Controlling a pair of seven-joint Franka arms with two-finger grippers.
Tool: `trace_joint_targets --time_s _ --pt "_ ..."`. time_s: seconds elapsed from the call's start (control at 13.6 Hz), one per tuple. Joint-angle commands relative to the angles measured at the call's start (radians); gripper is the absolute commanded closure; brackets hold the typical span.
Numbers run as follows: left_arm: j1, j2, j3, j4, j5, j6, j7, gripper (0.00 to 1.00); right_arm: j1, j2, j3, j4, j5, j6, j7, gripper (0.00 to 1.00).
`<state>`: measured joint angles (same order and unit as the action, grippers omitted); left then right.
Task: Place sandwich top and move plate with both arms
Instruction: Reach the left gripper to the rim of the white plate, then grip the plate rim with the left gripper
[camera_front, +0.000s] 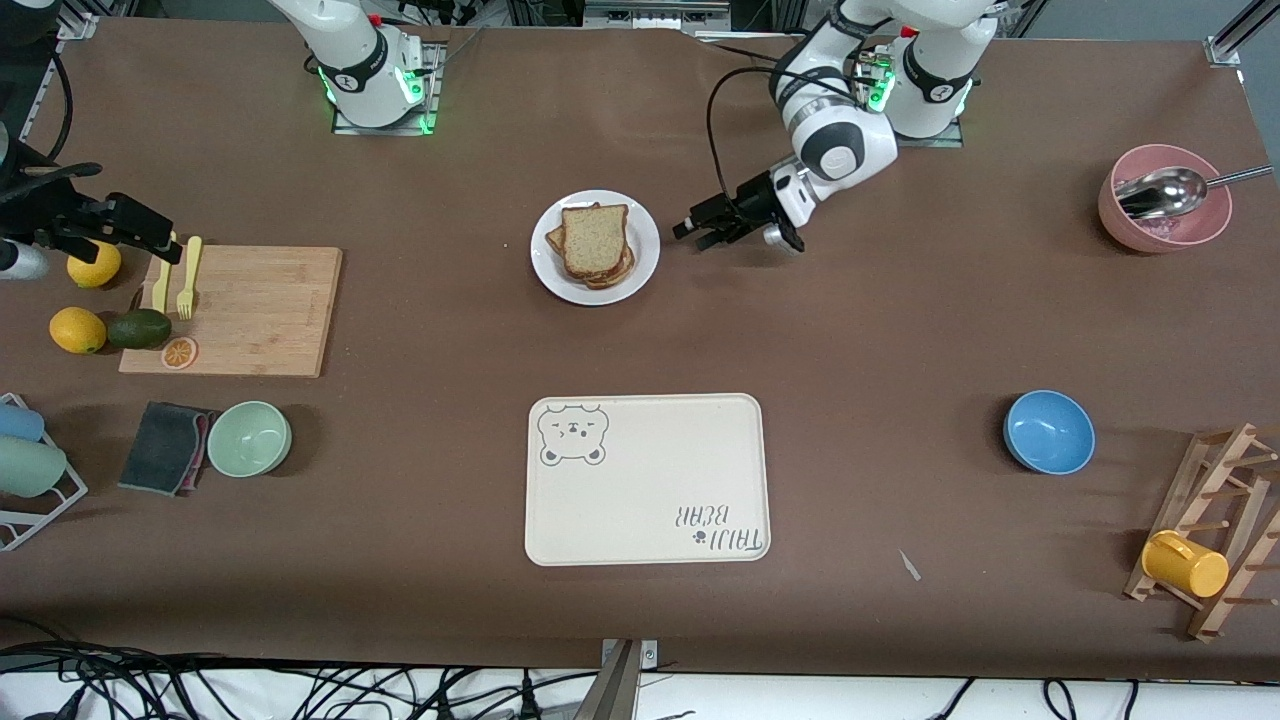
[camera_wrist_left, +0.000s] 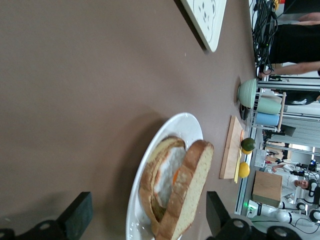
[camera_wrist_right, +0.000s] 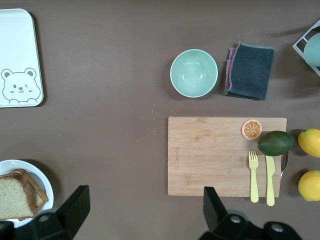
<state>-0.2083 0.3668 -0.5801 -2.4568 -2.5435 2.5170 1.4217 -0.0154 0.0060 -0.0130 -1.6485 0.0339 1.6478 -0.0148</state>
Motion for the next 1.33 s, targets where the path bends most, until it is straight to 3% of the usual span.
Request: trace_joint_targets --time_s 0.0,0.22,0.59,0.88,1.25 --pt "-0.051 0.046 0.002 0.054 -0.122 0.013 0.085 0.0 -0.008 0.006 0.004 0.021 0.008 -0.017 -0.005 0.0" --pt "-0.085 0.104 0.002 0.09 -0.225 0.011 0.187 0.0 -0.008 0.005 0.004 0.021 0.008 -0.017 -0.005 0.0" --pt "-0.089 0.165 0.002 0.128 -0.27 0.011 0.256 0.05 -0.008 0.005 0.004 0.021 0.008 -0.017 -0.005 0.0" --pt "-0.091 0.181 0.002 0.134 -0.273 0.011 0.267 0.27 -0.008 0.006 0.004 0.021 0.008 -0.017 -0.005 0.0" --pt "-0.118 0.205 0.005 0.15 -0.311 0.006 0.295 0.44 -0.008 0.005 0.004 0.021 0.008 -0.017 -0.005 0.0"
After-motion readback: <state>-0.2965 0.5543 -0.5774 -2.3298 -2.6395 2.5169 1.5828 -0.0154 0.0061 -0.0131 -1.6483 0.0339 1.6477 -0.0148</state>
